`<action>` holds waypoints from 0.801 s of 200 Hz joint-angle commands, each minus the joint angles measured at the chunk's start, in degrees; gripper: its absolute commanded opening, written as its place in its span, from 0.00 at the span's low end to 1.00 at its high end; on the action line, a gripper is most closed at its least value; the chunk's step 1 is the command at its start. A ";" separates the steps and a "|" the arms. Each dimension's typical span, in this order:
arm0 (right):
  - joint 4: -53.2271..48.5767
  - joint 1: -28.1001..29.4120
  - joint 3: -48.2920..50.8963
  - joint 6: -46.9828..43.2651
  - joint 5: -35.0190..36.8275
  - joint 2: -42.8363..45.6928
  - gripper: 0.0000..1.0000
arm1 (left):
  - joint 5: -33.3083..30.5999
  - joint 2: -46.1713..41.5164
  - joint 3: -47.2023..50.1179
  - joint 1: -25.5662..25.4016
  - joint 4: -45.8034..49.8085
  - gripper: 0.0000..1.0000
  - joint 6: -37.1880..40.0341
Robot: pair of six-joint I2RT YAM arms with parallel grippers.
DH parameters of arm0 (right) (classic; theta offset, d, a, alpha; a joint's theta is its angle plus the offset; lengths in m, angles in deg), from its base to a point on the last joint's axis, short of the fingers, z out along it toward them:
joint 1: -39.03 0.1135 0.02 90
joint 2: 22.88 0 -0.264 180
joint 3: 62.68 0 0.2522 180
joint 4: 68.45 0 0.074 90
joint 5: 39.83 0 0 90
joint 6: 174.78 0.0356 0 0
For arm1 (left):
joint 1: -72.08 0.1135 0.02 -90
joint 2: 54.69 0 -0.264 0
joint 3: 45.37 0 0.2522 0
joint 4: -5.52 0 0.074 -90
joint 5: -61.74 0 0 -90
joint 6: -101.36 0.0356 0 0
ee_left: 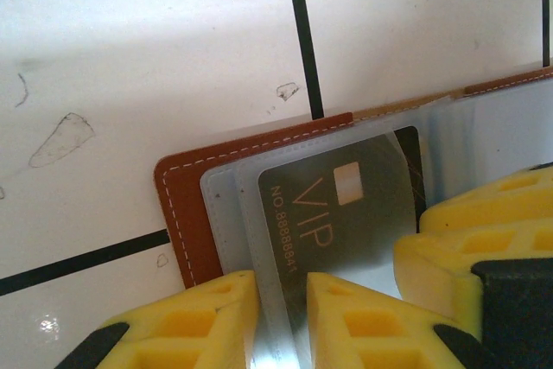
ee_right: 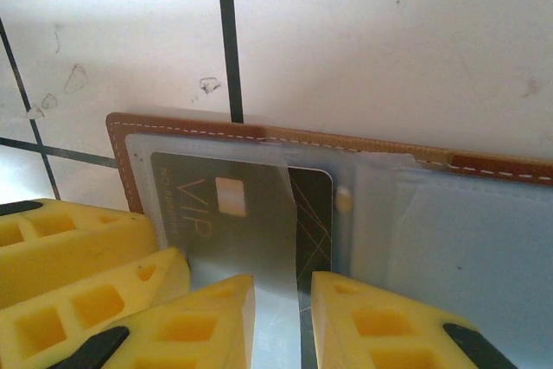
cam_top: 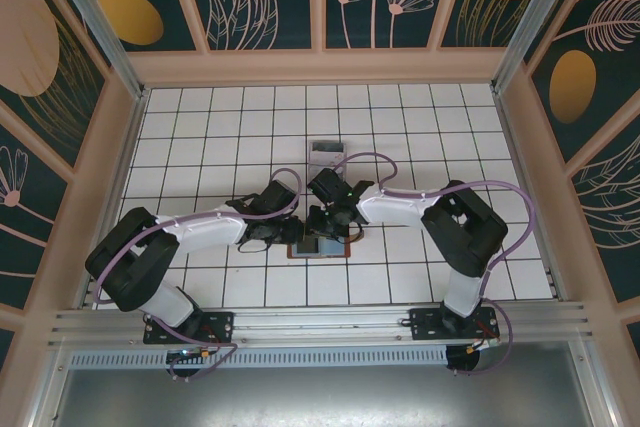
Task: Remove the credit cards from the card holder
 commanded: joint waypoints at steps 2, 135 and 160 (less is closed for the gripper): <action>-3.68 0.61 -0.64 0.25 2.61 -0.15 0.26 | -1.13 0.10 1.16 -0.28 3.76 0.25 -0.19; -3.29 0.40 0.44 0.89 2.35 2.97 0.25 | -2.84 3.41 1.25 -0.22 5.69 0.18 0.34; -3.45 0.41 0.62 0.90 2.60 3.00 0.24 | -2.90 3.60 1.23 -0.20 5.79 0.17 0.32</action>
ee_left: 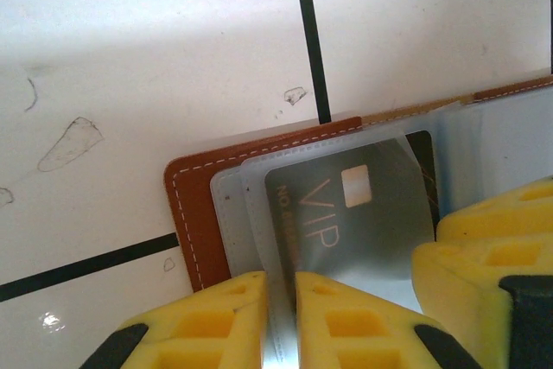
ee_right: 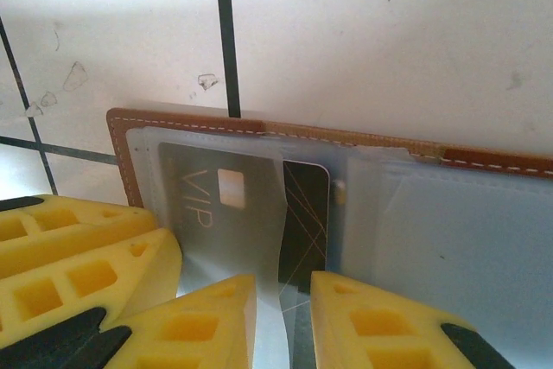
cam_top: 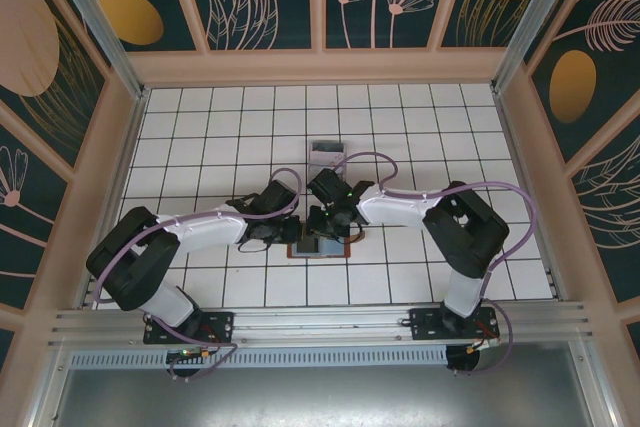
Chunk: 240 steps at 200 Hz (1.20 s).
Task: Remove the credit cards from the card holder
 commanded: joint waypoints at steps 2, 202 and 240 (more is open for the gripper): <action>-2.55 0.13 0.79 0.89 1.83 2.37 0.24 | -2.44 3.10 1.41 -0.24 5.72 0.17 0.27; 10.52 -1.31 9.30 2.67 -4.30 2.69 0.21 | -1.33 3.93 1.33 -0.27 5.75 0.17 0.48; 18.72 -2.06 13.26 3.64 -7.82 5.05 0.18 | -1.26 4.17 1.39 -0.26 5.74 0.17 0.42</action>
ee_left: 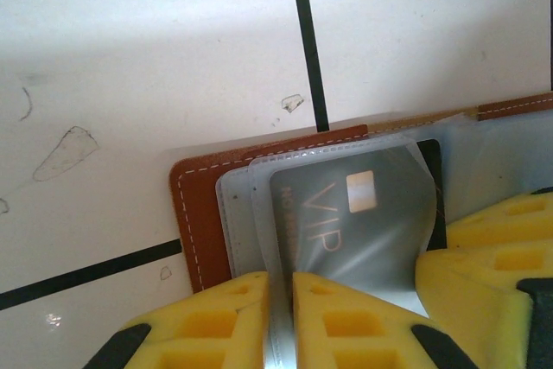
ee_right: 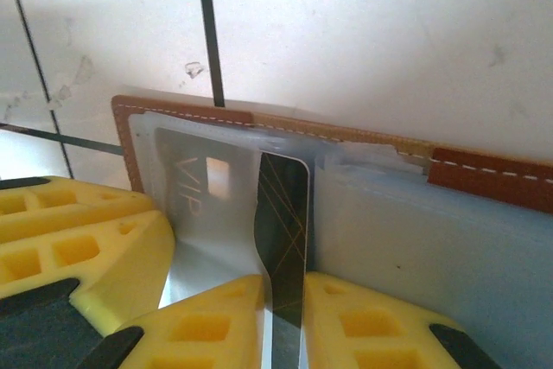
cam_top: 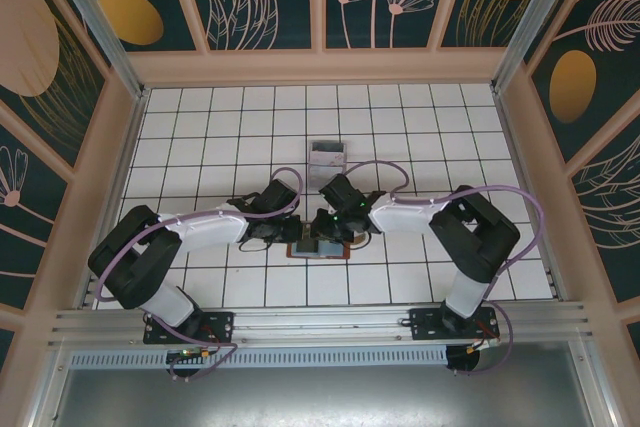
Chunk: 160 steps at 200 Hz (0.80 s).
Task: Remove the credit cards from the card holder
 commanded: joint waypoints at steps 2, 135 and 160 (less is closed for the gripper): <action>5.74 -0.36 3.33 1.41 -3.53 1.60 0.18 | -1.24 3.56 1.85 -0.30 5.67 0.16 0.47; 25.61 -3.13 12.95 6.50 -11.67 5.26 0.00 | -1.24 3.65 1.04 -0.24 6.26 0.16 0.49; 27.26 -3.23 13.17 6.70 -12.44 4.86 0.05 | -1.28 3.65 0.95 -0.30 6.28 0.16 0.45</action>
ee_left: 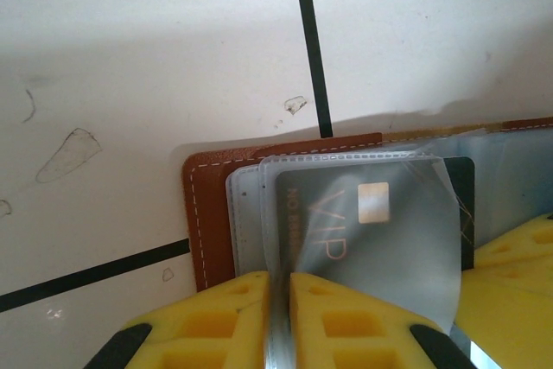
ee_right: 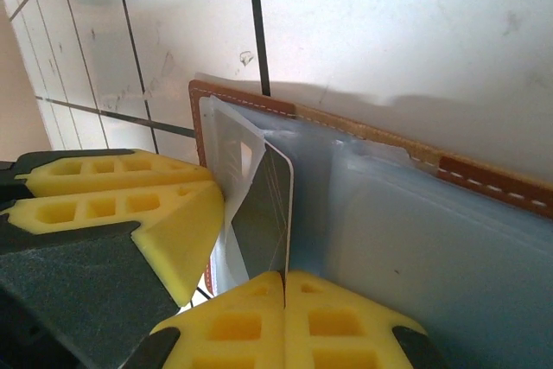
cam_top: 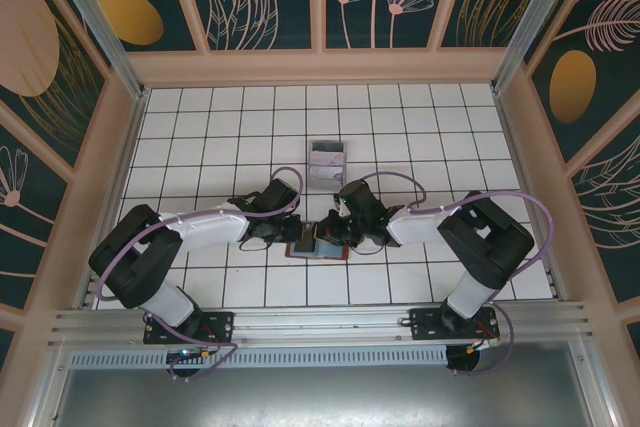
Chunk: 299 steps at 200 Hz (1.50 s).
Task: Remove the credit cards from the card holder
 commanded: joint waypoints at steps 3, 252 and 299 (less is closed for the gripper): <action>5.76 0.25 0.64 0.74 -3.64 0.79 0.06 | -1.22 3.32 1.48 -0.29 5.68 0.16 0.43; -7.99 -1.58 2.98 -3.50 0.32 7.86 0.00 | -2.06 2.53 1.81 -0.37 6.49 0.18 0.49; -13.22 -2.11 2.73 -5.18 2.32 11.15 0.00 | -2.01 2.12 2.08 -0.39 6.58 0.18 0.39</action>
